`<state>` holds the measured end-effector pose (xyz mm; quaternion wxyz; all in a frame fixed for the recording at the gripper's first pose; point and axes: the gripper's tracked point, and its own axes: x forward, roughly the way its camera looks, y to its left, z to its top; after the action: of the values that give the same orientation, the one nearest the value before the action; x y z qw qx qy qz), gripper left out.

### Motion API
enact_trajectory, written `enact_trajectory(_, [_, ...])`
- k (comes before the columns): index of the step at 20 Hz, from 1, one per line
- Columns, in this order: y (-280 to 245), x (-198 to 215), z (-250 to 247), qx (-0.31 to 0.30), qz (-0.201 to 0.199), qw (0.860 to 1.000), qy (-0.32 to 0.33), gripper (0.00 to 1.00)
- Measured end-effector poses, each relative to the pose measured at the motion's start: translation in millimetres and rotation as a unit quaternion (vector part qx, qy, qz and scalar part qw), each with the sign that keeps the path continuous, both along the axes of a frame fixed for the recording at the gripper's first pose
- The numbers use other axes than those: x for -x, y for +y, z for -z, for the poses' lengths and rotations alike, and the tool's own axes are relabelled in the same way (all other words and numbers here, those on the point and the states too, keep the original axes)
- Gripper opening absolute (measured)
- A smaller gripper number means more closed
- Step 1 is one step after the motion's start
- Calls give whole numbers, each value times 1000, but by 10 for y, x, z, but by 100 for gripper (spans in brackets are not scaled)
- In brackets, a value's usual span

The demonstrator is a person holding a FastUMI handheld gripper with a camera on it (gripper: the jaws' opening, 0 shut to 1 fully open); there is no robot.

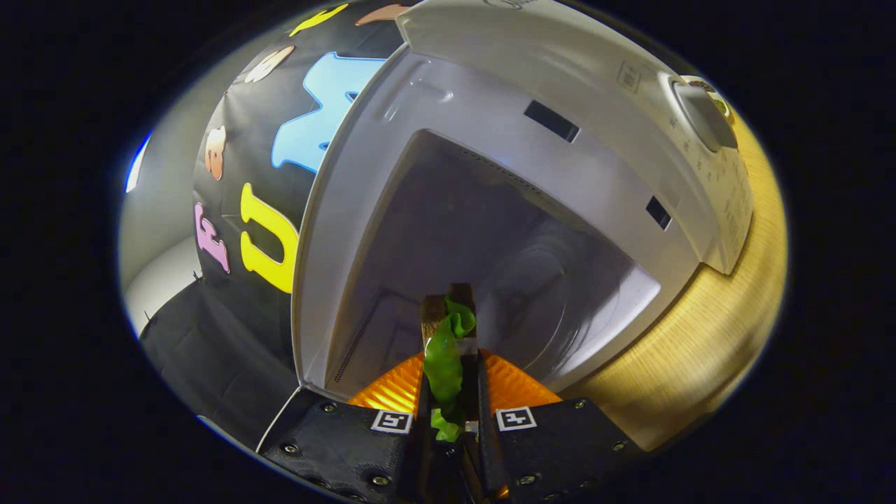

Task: Open the microwave, put the food inside, and close the microwave door.

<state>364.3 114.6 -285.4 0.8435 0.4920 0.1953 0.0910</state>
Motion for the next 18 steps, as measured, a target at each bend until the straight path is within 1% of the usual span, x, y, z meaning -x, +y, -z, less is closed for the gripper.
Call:
enact_trajectory(3, [4,-158,124,8,16,1000,14,29])
enact_trajectory(6, [-60,-196,257,27,25,999,36,29])
enact_trajectory(7, [-72,-195,281,35,27,998,42,32])
enact_trajectory(8, [-101,-191,316,48,30,997,52,33])
enact_trajectory(11, [-149,-34,290,80,12,995,65,49])
enact_trajectory(13, [-285,30,217,113,11,992,61,95])
enact_trajectory(16, [-471,147,22,156,15,987,46,97])
enact_trajectory(18, [-518,301,-130,180,3,983,34,97])
